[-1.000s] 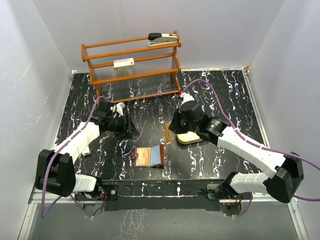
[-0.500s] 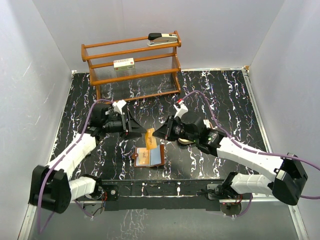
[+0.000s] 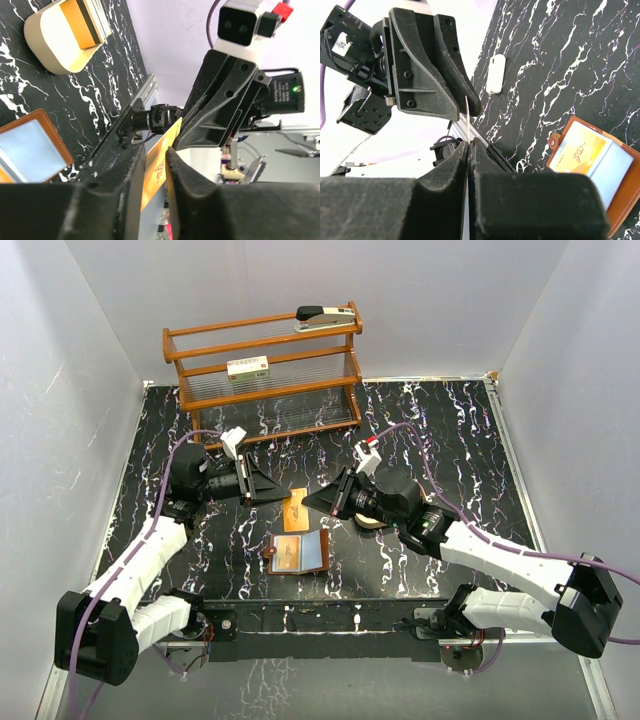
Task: Put the credit cards into the card holder
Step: Pick up the credit card from the storage box.
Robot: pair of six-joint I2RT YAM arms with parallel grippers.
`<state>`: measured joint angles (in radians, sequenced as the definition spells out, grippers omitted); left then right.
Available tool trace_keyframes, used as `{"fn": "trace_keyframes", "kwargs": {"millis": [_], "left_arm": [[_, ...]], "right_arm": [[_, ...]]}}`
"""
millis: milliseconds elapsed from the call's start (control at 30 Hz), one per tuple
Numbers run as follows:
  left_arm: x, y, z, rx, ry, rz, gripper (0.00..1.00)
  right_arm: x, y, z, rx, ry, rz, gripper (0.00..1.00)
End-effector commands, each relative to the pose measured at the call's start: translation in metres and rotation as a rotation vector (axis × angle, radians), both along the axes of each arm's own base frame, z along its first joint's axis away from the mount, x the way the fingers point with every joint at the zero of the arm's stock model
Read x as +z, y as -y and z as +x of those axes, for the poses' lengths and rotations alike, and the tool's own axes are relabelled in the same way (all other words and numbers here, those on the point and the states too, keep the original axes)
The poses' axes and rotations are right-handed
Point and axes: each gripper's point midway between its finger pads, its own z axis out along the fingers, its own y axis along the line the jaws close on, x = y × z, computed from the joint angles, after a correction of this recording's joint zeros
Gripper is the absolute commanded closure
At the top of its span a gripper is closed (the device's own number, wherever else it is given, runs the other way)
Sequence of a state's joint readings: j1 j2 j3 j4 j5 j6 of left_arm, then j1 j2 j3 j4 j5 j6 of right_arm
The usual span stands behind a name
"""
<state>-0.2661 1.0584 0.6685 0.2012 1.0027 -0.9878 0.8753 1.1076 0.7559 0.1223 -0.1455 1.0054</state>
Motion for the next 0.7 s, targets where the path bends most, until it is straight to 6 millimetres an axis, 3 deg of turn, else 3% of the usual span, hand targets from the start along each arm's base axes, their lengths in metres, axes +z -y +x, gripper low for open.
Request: {"fn": "trace_keyframes", "kwargs": {"millis": [0, 100, 300, 433, 667], "left_arm": [[0.013, 0.001, -0.009, -0.018, 0.011, -0.048, 0.85], [0.015, 0.001, -0.009, -0.011, 0.011, -0.059, 0.99], [0.012, 0.0, -0.011, -0.017, 0.031, -0.03, 1.0], [-0.009, -0.006, -0.008, 0.008, 0.012, 0.079, 1.0], [-0.054, -0.017, -0.001, 0.067, -0.071, 0.242, 1.0]], "right_arm": [[0.022, 0.0, -0.001, -0.002, 0.047, 0.077, 1.0], [0.016, 0.0, 0.0, -0.008, 0.037, 0.06, 1.0], [0.002, 0.009, 0.003, -0.05, 0.02, -0.01, 0.83], [-0.01, 0.021, 0.005, -0.094, 0.0, -0.065, 0.7], [-0.058, 0.037, 0.012, -0.157, -0.058, -0.252, 0.73]]}}
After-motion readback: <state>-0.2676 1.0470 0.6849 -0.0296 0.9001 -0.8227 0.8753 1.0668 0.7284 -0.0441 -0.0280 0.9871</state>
